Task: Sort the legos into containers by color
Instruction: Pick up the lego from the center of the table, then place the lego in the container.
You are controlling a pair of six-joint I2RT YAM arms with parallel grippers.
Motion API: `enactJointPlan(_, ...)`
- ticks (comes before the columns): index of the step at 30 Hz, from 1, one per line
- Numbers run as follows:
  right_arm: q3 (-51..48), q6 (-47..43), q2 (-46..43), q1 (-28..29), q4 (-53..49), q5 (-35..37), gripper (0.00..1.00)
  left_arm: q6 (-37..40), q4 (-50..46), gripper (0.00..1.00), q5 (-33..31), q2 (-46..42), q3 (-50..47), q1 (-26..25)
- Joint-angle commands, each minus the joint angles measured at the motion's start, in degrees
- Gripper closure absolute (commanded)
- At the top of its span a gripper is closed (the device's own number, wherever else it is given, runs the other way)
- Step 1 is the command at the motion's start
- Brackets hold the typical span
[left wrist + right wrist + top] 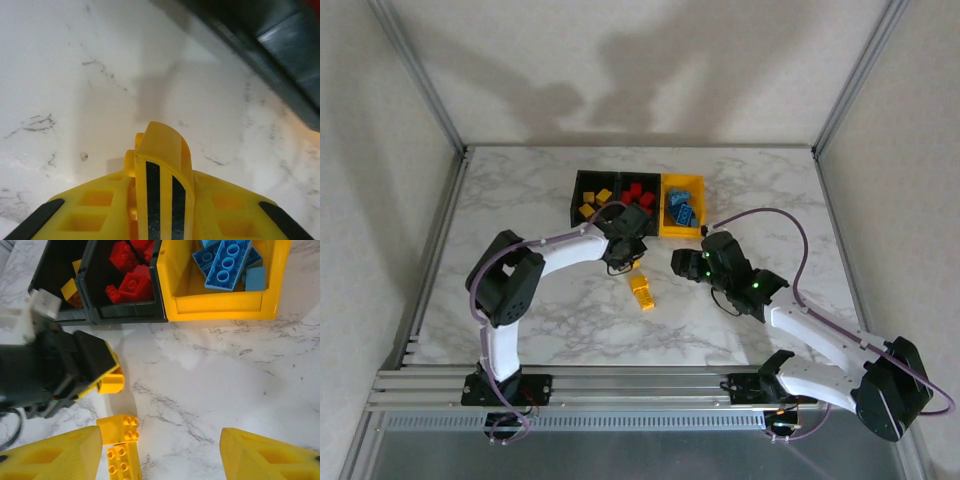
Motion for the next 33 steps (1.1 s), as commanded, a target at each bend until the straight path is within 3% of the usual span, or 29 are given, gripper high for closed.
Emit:
enactJointPlan(1, 0.5, 0.3, 1.1, -0.5, 1.8, -0.3, 0.37, 3.0, -2.2, 0.79, -1.8, -5.6, -0.6, 2.0)
enactJointPlan(9, 2.2, -0.1, 4.1, -0.5, 3.0, -1.7, 0.37, 12.0, -4.3, 0.78, -5.3, -11.2, 0.0, 11.5)
enactJointPlan(17, 3.4, -0.4, 5.4, -0.5, 2.8, -1.8, 0.37, 20.7, -9.1, 0.77, -7.3, -0.3, 13.1, 18.2)
enactJointPlan(24, 3.2, -0.4, 4.6, -0.5, 1.4, -0.8, 0.37, 23.0, -11.9, 0.76, -8.3, 8.7, 22.7, 18.7)
enactJointPlan(33, 2.9, -0.2, 5.1, -0.5, 1.6, -0.7, 0.37, 22.7, -10.6, 0.75, -5.2, 12.8, 24.2, 17.8)
